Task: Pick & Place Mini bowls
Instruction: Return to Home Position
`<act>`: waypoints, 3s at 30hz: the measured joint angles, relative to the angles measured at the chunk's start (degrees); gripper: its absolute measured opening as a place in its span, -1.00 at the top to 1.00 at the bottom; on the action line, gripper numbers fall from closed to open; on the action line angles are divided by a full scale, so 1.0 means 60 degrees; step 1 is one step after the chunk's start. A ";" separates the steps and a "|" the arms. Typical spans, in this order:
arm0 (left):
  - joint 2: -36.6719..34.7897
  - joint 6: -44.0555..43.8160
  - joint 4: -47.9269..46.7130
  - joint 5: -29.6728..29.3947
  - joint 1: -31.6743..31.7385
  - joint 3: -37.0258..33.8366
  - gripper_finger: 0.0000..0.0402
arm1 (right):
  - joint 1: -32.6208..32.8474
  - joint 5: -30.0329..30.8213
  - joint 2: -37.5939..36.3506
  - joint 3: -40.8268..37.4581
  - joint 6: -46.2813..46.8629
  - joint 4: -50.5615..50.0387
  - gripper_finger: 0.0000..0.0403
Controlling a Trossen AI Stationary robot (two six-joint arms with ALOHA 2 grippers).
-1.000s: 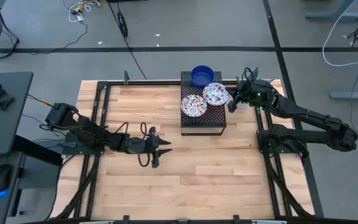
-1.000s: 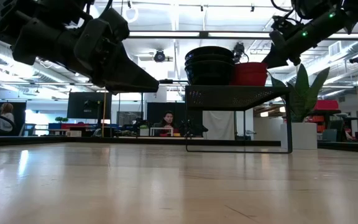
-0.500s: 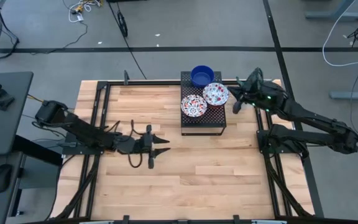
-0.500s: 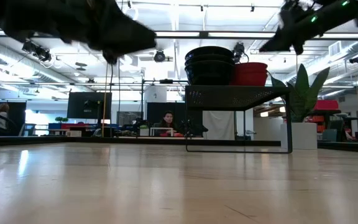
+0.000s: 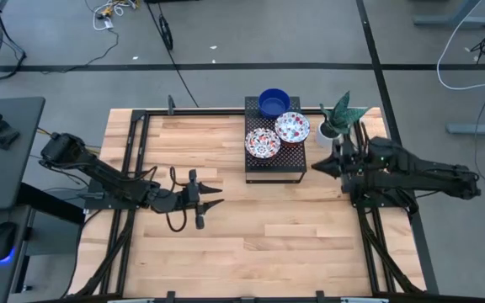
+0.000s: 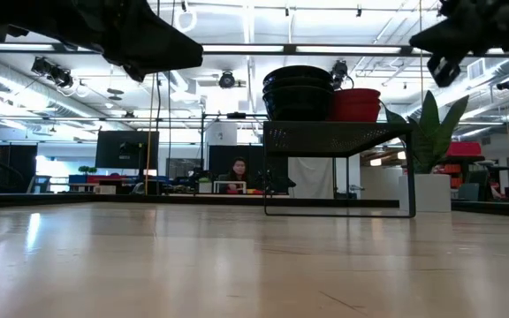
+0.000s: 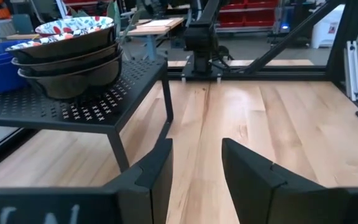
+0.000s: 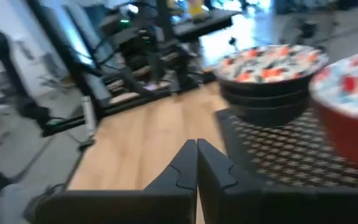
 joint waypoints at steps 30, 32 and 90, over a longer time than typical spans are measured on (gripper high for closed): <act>0.0000 -0.0680 -0.0483 -0.0408 0.0018 -0.0007 0.29 | 0.1817 0.3179 -0.2621 -0.3688 -0.1925 0.3608 0.97; -0.0126 -0.0695 -0.0855 -0.0407 0.0018 -0.0017 0.29 | 0.1820 0.3353 -0.2621 -0.3685 -0.1927 0.3288 0.97; -1.1255 0.0039 -0.4900 0.5190 0.3688 -0.4029 0.99 | 0.1819 0.2692 -0.2679 -0.3676 -0.2394 0.2439 0.96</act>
